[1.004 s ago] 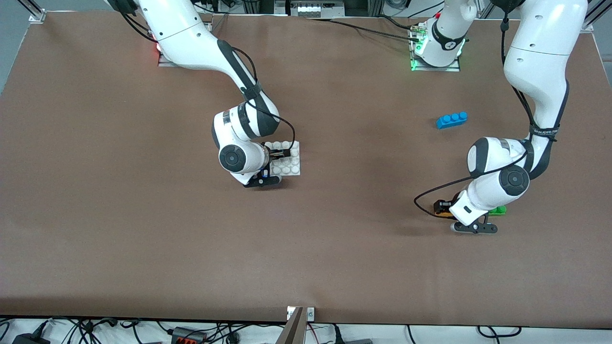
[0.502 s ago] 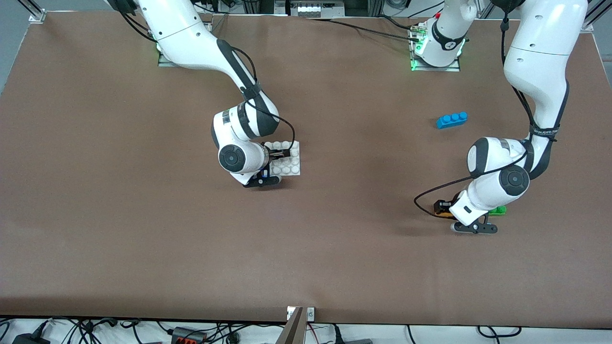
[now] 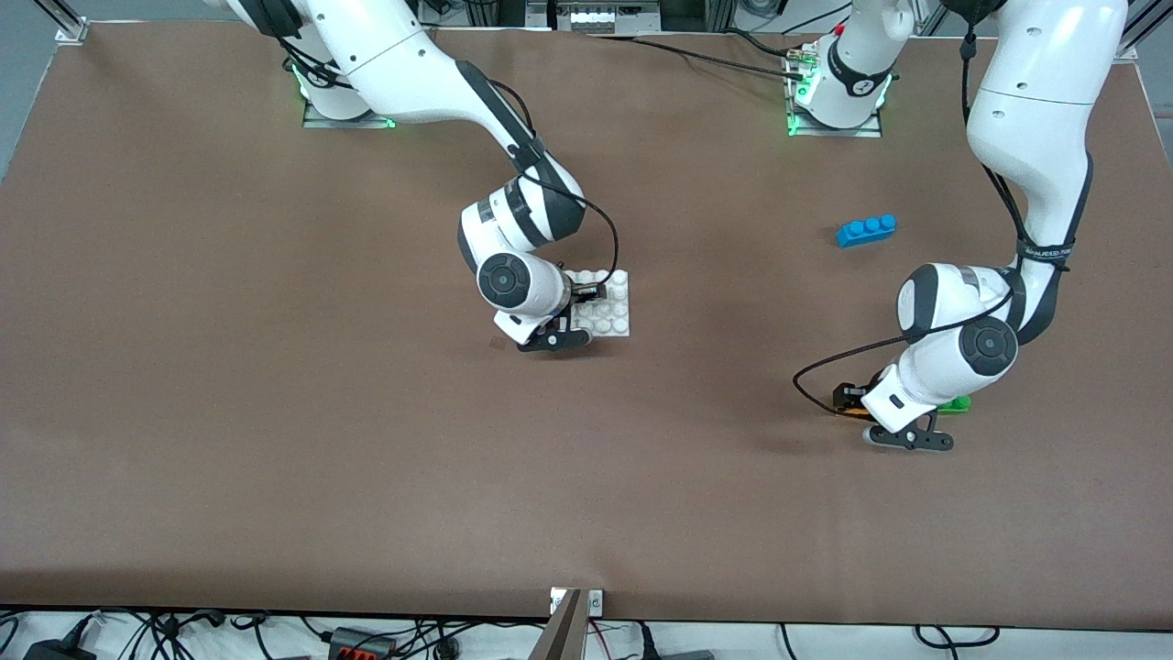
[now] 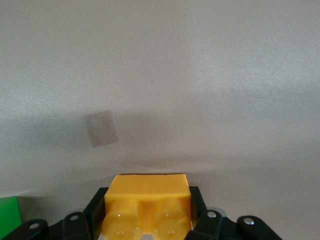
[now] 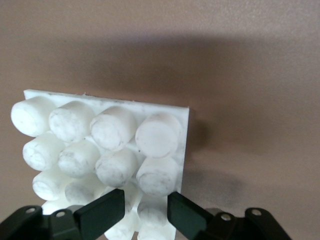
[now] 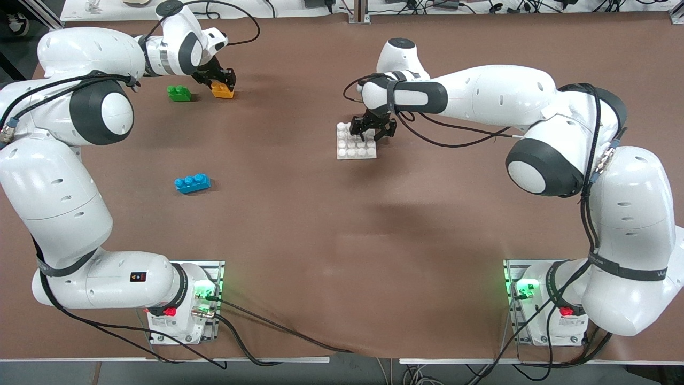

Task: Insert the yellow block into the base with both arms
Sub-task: 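Slide the white base with the right gripper toward the table middle, then release the base with the right gripper while the left gripper lifts the block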

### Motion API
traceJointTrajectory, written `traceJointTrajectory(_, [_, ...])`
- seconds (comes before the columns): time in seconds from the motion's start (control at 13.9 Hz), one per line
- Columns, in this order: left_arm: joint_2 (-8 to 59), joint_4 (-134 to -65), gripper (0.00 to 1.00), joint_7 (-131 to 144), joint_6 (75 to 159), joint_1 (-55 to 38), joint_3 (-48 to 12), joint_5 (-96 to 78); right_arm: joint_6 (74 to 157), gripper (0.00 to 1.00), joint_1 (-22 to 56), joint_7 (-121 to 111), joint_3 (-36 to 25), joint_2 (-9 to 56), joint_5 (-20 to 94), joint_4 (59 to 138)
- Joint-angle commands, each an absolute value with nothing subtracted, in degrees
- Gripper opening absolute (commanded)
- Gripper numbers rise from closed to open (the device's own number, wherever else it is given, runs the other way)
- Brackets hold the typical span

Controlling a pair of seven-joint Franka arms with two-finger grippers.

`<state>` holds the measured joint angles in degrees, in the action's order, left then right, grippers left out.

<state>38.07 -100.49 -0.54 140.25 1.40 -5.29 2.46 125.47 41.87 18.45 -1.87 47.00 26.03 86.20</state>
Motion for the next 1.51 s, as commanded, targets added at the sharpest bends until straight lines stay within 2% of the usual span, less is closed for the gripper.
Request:
traceJointTrajectory(0.0, [36.8, -100.7, 0.55, -1.7, 139.7, 1.6, -5.4, 3.5, 125.4, 0.48, 41.6, 18.7, -1.5, 46.6, 27.1, 85.3])
traceJointTrajectory(0.29, [34.9, -100.2, 0.54, -1.1, 135.3, 1.4, -5.9, 3.3, 125.2, 0.48, 42.4, 19.2, -1.4, 45.9, 27.1, 85.3])
traceJointTrajectory(0.5, [34.1, -95.6, 0.54, -0.1, 126.4, 1.2, -6.4, 3.0, 125.2, 0.48, 43.0, 19.2, -1.4, 45.9, 27.1, 85.3])
traceJointTrajectory(0.72, [31.8, -94.7, 0.54, 0.8, 122.5, 1.1, -8.3, 2.9, 124.5, 0.5, 43.0, 18.9, -1.5, 43.8, 27.0, 85.3])
traceJointTrajectory(0.86, [29.9, -94.6, 0.54, 1.0, 120.8, 1.1, -10.0, 2.8, 122.0, 0.72, 42.6, 19.2, -2.6, 40.5, 26.2, 85.8])
traceJointTrajectory(0.93, [29.3, -94.5, 0.54, 1.0, 119.7, 1.1, -10.5, 2.7, 120.3, 0.83, 42.6, 19.2, -4.8, 39.0, 26.0, 86.0])
traceJointTrajectory(1.0, [29.1, -94.0, 0.52, 1.1, 119.0, 1.1, -11.6, 2.6, 116.9, 0.98, 43.1, 19.1, -8.1, 37.2, 25.8, 86.0])
traceJointTrajectory(1.15, [29.0, -93.8, 0.51, 3.2, 118.6, 1.1, -13.4, 2.6, 109.4, 1.0, 43.0, 18.8, -13.5, 33.2, 22.4, 86.0])
traceJointTrajectory(1.43, [29.3, -93.5, 0.48, 13.5, 117.9, -1.3, -18.9, 3.3, 94.3, 1.0, 42.4, 15.1, -21.3, 24.8, 7.8, 85.9])
